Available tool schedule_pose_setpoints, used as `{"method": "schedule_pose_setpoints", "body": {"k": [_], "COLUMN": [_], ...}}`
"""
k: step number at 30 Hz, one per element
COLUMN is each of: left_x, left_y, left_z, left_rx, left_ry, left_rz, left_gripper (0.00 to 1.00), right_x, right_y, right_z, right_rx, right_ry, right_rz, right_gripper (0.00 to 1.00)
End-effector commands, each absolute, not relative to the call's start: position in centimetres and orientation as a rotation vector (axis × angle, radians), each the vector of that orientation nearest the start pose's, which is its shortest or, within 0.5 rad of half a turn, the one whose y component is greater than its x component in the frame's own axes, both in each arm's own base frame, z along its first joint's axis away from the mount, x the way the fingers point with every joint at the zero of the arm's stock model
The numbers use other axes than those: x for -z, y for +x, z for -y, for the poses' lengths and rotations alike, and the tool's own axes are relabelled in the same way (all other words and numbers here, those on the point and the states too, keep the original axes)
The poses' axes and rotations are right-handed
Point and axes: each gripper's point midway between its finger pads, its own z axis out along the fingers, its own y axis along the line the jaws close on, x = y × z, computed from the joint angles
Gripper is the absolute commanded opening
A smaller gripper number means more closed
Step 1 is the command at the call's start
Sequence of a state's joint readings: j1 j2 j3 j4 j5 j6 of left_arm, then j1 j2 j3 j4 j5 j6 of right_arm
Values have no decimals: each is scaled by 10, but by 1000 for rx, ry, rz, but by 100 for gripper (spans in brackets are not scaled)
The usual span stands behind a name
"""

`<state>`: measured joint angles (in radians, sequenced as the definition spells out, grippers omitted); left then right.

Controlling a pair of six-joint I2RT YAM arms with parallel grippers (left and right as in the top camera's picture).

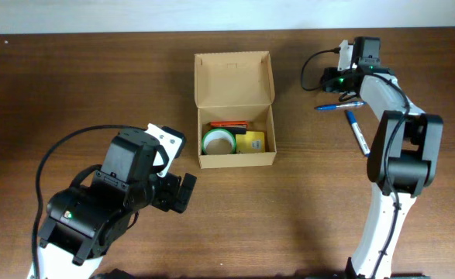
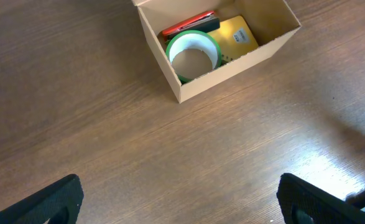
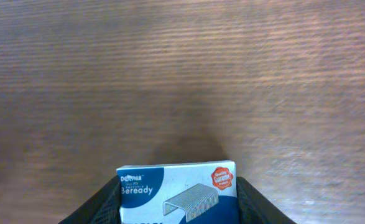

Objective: Pack container
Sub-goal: 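Carry the STAPLES box over the box and lower it inside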

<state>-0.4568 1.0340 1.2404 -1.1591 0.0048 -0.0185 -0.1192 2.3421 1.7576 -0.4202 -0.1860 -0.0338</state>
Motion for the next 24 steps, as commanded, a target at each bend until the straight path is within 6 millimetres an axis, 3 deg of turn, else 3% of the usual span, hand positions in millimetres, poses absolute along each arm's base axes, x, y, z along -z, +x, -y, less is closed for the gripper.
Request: {"method": "schedule_pose_setpoints", "body": {"k": [1,7,13,17,24], "left_x": [-259,-259,-259,-259,-259], "left_y": [228,228,228,228,228], "left_z": [115,115,115,115,115], "left_rx": [216,216,216,216,216], "left_ry": [570,570,570,570,570], "left_rz": [-2438,-2438,-2438,-2438,-2438], "left_gripper": [99,100,100,100,100], "right_x": [-91,-161,-216,-225,-208], "right_y": [578,564,536,510,463], "right_z": [25,5,-47,-94,-169], "right_rx": [-266,-283,-322,-372,-453], "right_ry": [10,-45,-159,-262,-454], "right_rz": [-2427,-2351,-2314,-2351,-2465], "right_gripper": [50,50,50,50,50]}}
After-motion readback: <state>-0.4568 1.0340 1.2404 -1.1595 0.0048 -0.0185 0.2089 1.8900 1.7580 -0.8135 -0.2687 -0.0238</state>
